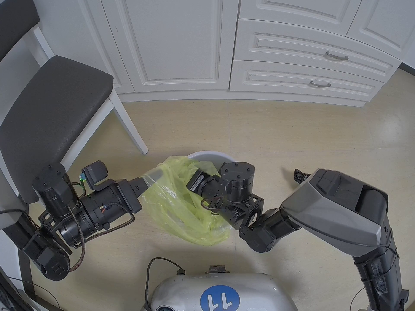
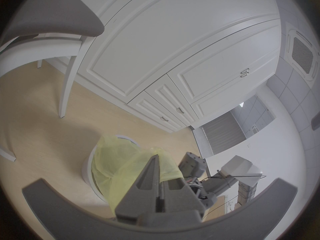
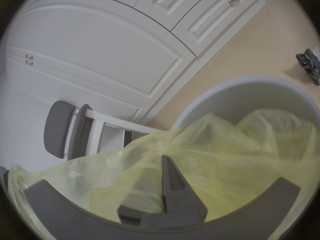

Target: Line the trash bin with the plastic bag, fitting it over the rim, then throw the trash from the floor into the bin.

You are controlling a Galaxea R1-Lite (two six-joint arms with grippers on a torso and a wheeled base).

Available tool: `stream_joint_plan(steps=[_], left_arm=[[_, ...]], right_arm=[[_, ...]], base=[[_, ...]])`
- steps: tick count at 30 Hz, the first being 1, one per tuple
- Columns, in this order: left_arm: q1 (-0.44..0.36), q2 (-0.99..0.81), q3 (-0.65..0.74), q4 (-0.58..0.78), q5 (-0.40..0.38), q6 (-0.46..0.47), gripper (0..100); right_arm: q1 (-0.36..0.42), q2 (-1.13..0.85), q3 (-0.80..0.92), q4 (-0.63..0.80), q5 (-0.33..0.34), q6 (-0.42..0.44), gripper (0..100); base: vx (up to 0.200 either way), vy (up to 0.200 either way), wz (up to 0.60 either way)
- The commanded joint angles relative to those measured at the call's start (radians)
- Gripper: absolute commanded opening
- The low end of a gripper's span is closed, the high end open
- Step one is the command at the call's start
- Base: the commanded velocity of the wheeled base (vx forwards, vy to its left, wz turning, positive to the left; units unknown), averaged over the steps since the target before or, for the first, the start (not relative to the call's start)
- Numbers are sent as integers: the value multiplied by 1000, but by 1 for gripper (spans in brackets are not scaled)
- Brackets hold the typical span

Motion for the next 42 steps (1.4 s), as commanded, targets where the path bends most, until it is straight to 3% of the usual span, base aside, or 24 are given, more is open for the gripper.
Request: stream_joint_plan(steps=[1,7,17,22,27,28,33,40,42], left_arm=[[-3,-26,-1,-1,-1,0,0],[-3,-6,8,1,-1,-3,0],[20,207,-48,-1,2,-17,0],[23,208,-53,-1,6,-17,0],[19,215,-56,-1,7,-19,0],[16,216,-64,-1,7,-19,0],[2,221,-73,-1,7,-20,0],[-3,210,-84,-1,7,-29,0],[-3,210,-84,-1,7,-29,0]], right_arm=[[-24,37,-17,-1,21,3,0],[-32,45,-17,-5,27,3,0],[-116,-87,37,-4,29,-49,0],[-204,-170,104,5,78,-244,0],[-262,-214,172,21,130,-325,0],[-287,-233,219,18,153,-378,0],[-320,-270,282,8,161,-482,0],[-371,-348,449,4,162,-717,0],[-371,-348,449,4,162,-717,0]], base=[[0,0,0],[0,0,0],[0,0,0],[0,0,0],[0,0,0],[0,0,0],[0,0,0],[0,0,0],[0,0,0]])
